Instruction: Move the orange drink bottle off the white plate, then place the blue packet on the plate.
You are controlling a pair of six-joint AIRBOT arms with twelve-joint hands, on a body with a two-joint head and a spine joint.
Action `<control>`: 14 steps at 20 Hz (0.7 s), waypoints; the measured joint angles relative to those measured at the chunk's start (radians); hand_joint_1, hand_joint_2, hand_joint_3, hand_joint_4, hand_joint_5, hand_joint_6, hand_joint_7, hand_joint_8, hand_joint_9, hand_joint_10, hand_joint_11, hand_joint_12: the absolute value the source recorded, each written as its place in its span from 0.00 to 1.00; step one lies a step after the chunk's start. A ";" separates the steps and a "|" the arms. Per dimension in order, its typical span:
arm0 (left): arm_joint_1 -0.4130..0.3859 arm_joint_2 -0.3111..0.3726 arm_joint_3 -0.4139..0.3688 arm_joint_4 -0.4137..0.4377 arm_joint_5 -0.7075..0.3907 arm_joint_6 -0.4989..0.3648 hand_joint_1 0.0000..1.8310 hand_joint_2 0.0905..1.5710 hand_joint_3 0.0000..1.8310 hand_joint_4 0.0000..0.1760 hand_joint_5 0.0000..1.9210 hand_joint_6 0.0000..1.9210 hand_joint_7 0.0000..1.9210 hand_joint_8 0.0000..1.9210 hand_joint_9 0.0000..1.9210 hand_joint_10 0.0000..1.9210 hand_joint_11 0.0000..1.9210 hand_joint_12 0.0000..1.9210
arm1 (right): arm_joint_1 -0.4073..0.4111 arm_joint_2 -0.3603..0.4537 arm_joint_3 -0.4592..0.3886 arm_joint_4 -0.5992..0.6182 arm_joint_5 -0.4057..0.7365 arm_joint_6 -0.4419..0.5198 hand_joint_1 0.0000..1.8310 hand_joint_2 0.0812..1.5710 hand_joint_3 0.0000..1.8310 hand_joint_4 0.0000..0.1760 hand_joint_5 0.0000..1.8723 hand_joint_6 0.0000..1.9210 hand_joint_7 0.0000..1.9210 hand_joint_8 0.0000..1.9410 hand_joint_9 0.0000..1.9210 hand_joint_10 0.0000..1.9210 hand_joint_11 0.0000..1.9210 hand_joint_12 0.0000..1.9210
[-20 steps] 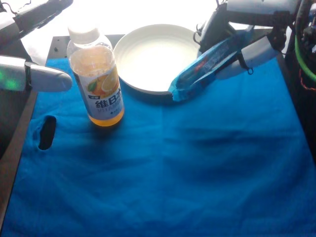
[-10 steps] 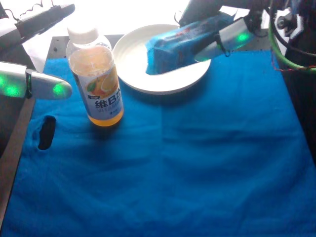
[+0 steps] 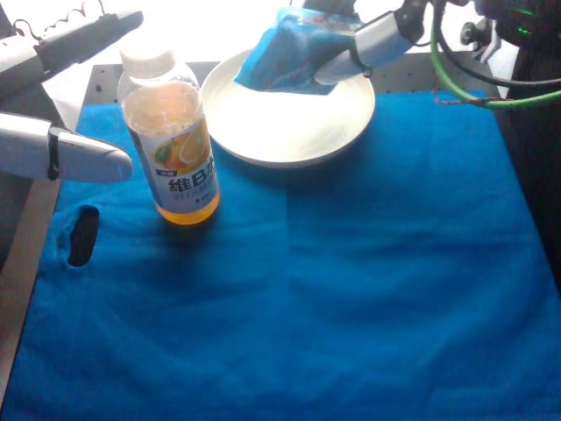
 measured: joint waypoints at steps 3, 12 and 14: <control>0.000 0.000 0.000 0.000 -0.002 -0.002 0.34 0.41 0.00 1.00 0.00 0.00 0.00 0.00 0.00 0.00 0.00 0.00 | 0.000 -0.017 0.025 0.001 -0.005 0.001 0.70 0.64 0.00 0.00 0.64 0.21 0.60 0.46 0.51 0.59 0.42 0.78; -0.018 -0.010 -0.006 0.012 -0.032 -0.017 0.33 0.41 0.00 1.00 0.00 0.00 0.00 0.00 0.00 0.00 0.00 0.00 | 0.000 -0.076 0.131 0.004 -0.046 0.000 0.70 0.65 0.00 0.00 0.64 0.18 0.57 0.55 0.56 0.71 0.51 0.87; -0.033 -0.010 -0.014 0.024 -0.038 -0.020 0.31 0.40 0.00 1.00 0.00 0.00 0.00 0.00 0.00 0.00 0.00 0.00 | 0.000 -0.087 0.151 0.004 -0.046 0.000 0.66 0.65 0.00 0.00 0.61 0.32 0.51 0.78 0.51 0.92 0.52 0.98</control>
